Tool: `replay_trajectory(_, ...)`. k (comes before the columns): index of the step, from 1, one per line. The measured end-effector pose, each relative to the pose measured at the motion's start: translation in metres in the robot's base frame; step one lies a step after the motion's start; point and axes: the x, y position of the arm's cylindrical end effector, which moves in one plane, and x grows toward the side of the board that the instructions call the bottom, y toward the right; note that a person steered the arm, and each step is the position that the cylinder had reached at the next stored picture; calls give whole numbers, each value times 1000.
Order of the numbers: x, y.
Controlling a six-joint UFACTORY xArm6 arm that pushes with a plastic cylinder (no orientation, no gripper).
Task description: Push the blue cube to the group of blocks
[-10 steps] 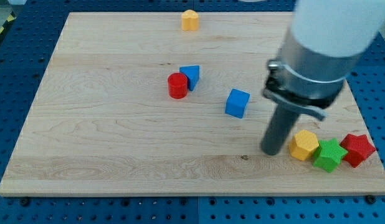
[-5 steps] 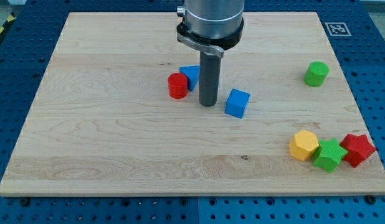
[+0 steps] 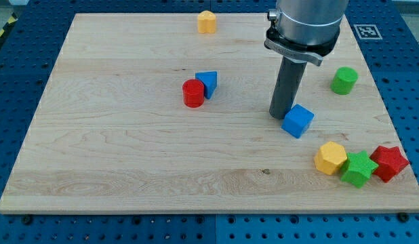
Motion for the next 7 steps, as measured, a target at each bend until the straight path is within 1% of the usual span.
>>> replay_trajectory(1,10,2)
replay_trajectory(3,10,42)
replay_trajectory(6,36,49)
replay_trajectory(7,36,74)
